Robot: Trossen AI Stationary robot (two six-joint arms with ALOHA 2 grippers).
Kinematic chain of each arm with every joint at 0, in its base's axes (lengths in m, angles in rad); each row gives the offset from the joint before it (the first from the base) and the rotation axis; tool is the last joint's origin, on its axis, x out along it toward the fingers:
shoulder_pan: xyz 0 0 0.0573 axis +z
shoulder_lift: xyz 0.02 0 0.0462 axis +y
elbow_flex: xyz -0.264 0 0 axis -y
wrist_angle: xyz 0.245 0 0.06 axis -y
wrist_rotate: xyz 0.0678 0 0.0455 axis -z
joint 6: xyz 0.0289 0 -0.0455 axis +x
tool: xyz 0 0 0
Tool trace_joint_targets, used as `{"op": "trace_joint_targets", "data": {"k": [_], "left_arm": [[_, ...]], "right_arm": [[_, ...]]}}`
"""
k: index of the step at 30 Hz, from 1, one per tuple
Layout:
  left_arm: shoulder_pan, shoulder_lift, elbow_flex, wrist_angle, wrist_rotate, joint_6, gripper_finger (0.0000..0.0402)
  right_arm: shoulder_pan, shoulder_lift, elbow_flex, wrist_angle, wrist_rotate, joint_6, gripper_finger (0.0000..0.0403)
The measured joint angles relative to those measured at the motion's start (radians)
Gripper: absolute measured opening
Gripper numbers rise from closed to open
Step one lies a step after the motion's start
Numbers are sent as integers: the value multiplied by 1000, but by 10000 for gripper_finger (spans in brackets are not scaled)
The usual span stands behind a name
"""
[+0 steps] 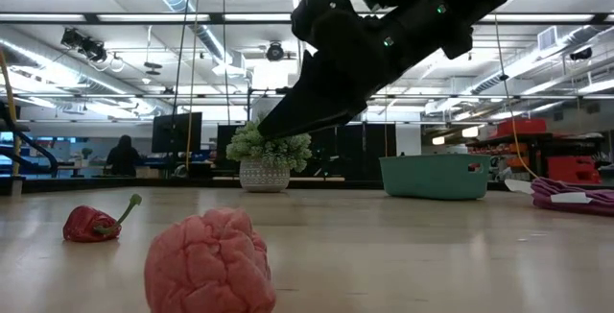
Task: Pick and placing Produce into tupperware
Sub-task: Put the red strawberry into the blue bin
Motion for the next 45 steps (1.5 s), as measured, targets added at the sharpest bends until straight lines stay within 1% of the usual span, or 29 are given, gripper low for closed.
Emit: {"op": "trace_joint_targets", "data": {"k": [4,8,12,20,25,29,31,33,36,38,41,45], "left_arm": [[-13,48,0,29,14,9,133],[-19,88,0,74,13,15,136],[-19,115,1,74,8,16,135],[-16,164,1,75,-6,15,126],[-16,172,1,74,-8,15,130],[-7,163,1,64,-9,9,122],[8,158,18,25,-7,-1,117],[24,157,59,-55,22,-12,113],[46,156,135,-222,108,-29,110],[47,156,175,-306,139,-48,113],[39,156,204,-324,162,-77,129],[32,156,215,-315,256,-134,164]], "right_arm": [[2,0,0,-6,0,2,194],[14,0,0,-19,0,39,194],[32,0,0,-33,0,69,194],[66,0,0,-31,0,71,194],[67,0,0,-31,0,71,194],[66,0,0,-30,1,70,194],[66,0,0,-29,1,70,194],[66,0,0,-29,1,70,194],[66,0,0,-29,0,69,194],[66,0,0,-29,1,68,194],[66,0,0,-30,0,51,194],[66,0,0,-30,-25,46,194]]}}
